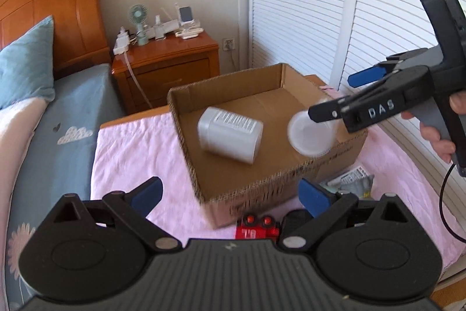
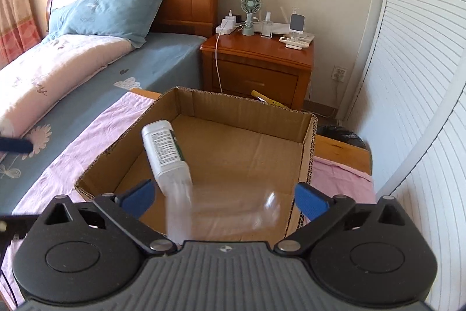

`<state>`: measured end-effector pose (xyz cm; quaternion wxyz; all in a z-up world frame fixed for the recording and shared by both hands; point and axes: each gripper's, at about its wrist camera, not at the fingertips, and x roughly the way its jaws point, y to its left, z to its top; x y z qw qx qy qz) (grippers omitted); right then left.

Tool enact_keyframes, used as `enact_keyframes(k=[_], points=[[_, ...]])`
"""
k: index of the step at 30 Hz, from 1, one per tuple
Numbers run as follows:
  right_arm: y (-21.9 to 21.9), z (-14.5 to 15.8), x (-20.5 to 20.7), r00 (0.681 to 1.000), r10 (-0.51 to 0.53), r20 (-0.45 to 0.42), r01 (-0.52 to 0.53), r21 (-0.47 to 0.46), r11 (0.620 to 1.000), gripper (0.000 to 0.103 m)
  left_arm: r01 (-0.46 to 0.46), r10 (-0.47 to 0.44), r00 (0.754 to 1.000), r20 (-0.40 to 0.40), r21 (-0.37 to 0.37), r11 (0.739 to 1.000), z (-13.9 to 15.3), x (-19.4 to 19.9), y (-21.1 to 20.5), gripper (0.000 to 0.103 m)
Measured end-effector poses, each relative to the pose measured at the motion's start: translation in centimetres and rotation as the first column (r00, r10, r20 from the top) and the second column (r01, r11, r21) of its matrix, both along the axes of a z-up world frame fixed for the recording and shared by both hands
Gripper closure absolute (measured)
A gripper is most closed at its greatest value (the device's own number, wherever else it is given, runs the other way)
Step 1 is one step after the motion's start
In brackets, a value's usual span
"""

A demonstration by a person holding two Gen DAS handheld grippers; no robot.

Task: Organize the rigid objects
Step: 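Carry the jar and bottle into the cardboard box and open both grippers, then move the left tool to the capsule bottle while the right tool approaches the grey toy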

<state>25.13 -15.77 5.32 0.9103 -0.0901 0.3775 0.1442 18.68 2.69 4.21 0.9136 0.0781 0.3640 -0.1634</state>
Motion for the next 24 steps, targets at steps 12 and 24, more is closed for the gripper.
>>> enact_keyframes(k=[12,24], points=[[-0.1,-1.4,-4.7,0.999,0.018,-0.045,-0.017,0.04,0.999,0.0,-0.087,0.087,0.996,0.003,0.011,0.996,-1.6,-3.7,1.0,0.004],[-0.7,-5.4,-9.7,0.997,0.062,-0.047,-0.06,0.056,0.997,0.0,-0.205,0.206,0.975,-0.079,0.021,0.979,-7.7,-6.7,1.1,0.004]])
